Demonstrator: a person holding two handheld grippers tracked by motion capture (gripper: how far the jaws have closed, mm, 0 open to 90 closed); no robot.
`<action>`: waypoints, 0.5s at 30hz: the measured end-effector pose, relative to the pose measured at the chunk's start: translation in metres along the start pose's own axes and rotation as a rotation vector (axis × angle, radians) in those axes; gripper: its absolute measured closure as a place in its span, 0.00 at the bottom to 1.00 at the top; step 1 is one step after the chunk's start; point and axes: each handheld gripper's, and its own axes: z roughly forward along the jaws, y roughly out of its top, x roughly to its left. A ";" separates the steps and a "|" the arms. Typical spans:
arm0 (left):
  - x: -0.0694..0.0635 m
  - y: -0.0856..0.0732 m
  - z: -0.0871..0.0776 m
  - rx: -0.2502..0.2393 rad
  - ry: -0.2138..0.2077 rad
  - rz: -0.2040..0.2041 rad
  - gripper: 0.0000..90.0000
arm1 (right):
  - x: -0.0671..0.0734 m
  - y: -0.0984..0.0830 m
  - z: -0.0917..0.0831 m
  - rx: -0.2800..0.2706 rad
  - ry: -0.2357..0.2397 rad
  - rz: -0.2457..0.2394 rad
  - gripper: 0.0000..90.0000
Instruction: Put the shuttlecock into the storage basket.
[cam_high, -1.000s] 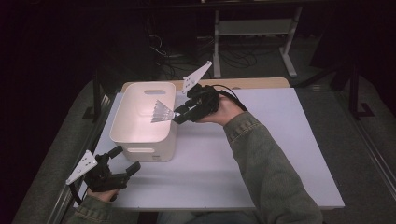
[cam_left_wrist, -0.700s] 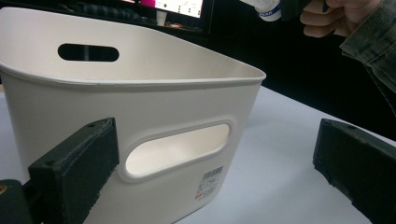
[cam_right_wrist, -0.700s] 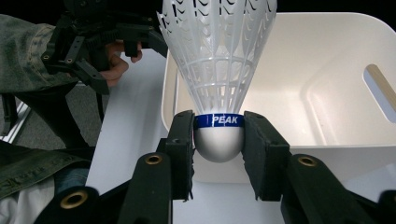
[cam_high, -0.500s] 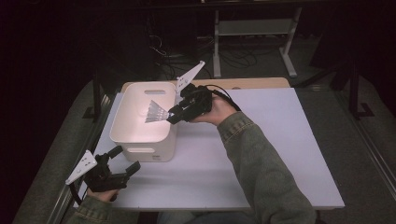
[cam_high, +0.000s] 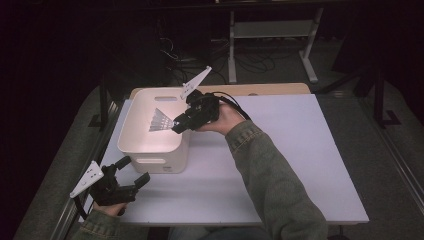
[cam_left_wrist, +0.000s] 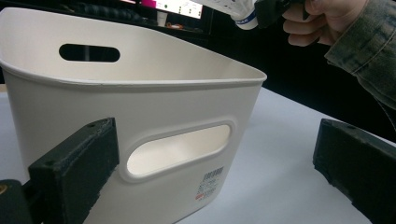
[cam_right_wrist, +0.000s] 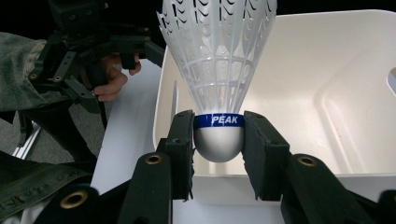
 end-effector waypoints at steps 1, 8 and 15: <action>0.000 0.000 0.000 0.001 0.000 0.001 0.00 | -0.001 0.000 0.001 -0.004 0.001 -0.002 0.70; 0.000 0.000 0.000 -0.001 -0.001 0.006 0.00 | -0.004 0.002 0.005 -0.018 0.012 0.019 0.70; 0.000 0.000 0.000 -0.002 -0.002 0.004 0.00 | -0.008 0.005 0.014 -0.025 0.021 0.027 0.71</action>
